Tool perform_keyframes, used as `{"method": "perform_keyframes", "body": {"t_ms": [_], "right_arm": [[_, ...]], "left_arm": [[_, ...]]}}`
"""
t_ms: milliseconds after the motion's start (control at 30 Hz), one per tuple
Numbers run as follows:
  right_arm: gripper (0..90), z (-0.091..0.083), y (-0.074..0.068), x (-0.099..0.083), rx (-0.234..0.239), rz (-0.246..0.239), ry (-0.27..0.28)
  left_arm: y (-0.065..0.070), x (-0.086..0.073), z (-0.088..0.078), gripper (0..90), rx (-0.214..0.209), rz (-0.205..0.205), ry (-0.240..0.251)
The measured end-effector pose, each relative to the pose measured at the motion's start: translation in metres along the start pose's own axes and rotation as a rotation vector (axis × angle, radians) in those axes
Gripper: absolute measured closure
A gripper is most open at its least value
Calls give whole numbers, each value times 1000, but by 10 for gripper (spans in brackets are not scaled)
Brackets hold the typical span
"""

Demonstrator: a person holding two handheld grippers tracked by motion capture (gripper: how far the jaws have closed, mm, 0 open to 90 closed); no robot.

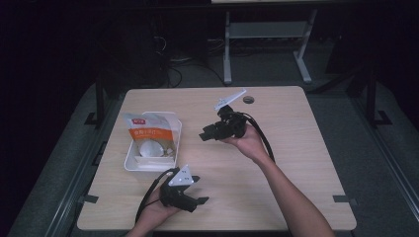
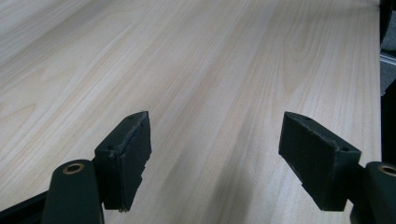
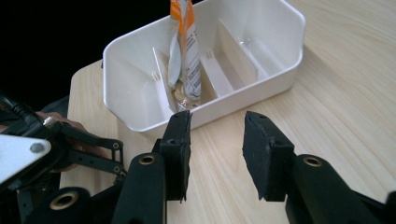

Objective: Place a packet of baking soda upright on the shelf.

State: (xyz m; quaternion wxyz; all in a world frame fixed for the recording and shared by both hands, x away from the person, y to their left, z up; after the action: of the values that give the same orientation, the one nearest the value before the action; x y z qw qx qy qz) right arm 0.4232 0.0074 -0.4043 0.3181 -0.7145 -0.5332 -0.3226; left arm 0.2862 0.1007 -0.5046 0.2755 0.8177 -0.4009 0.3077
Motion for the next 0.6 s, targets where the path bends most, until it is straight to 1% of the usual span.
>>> {"method": "perform_keyframes", "body": {"t_ms": [200,600], "right_arm": [[602,-11,2,-6,-17,3,9],[583,-32,8,-24,-46,39,14]], "left_arm": [[0,0,1,248,1,3,-3],[-1,0,1,248,6,1,-1]]}}
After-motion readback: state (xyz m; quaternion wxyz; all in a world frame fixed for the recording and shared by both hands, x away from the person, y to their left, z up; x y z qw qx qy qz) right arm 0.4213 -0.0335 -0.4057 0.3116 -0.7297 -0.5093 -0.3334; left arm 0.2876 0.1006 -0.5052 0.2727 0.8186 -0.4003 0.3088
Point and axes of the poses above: each handheld gripper's, and its own axes: z roughly forward along the jaws, x roughly out of its top, y roughly to its right, the point moved 8 cm from there along z, roughly forward along the jaws, and after that the axes turned 13 degrees about -z, right-handed, at the moved point
